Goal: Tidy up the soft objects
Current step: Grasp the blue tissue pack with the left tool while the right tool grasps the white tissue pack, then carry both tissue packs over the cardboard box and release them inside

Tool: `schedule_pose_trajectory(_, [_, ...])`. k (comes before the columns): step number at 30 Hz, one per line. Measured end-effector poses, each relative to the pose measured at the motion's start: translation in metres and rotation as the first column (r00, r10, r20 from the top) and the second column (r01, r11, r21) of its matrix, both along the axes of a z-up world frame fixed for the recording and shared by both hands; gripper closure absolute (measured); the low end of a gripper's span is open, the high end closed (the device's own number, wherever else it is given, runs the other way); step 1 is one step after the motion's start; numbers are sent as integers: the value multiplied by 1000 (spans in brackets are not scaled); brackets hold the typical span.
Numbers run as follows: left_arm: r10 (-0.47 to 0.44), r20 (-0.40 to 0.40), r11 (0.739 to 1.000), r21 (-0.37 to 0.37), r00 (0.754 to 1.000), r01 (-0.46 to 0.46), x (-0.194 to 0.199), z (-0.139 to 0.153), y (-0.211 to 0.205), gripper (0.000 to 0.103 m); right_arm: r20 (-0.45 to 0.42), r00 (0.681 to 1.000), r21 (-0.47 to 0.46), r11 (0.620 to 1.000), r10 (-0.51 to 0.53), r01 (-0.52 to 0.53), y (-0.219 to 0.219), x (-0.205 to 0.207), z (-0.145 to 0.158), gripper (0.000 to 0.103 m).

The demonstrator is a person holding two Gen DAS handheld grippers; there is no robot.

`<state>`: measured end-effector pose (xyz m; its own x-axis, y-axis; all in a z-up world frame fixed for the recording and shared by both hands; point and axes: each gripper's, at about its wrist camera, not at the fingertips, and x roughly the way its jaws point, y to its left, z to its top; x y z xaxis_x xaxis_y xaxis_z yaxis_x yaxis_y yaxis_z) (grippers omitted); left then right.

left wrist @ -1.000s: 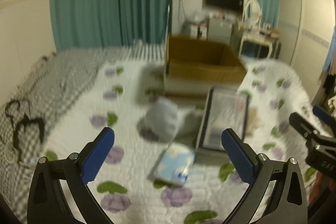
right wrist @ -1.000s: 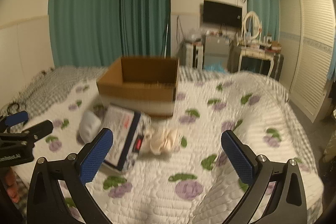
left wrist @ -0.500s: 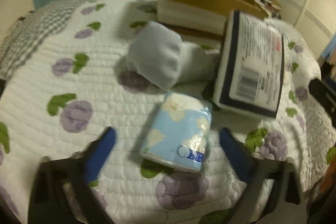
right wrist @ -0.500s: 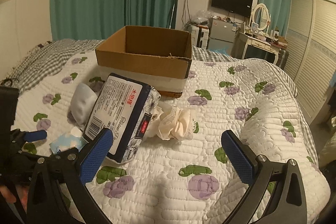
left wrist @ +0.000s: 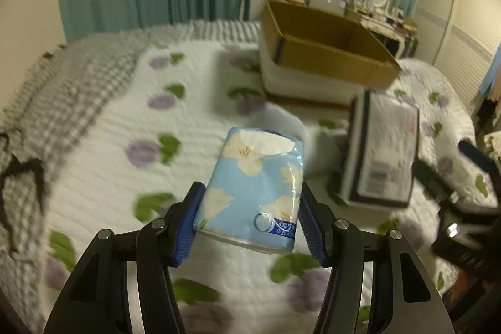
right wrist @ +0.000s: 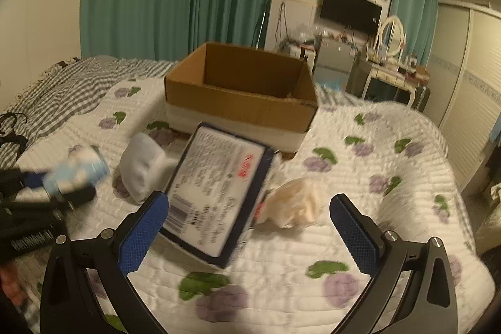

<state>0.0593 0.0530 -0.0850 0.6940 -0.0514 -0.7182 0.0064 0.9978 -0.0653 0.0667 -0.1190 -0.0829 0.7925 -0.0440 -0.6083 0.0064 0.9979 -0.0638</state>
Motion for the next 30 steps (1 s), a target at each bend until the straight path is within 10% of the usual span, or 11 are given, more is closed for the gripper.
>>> schedule_pose_trajectory(21, [37, -48, 999, -6, 998, -38, 21, -19, 20, 46, -200, 979, 41, 998, -35, 44, 48, 51, -58, 1])
schedule_pose_trajectory(30, [23, -28, 1000, -2, 999, -23, 8, -4, 10, 46, -185, 983, 134, 991, 7, 19, 32, 41, -48, 18])
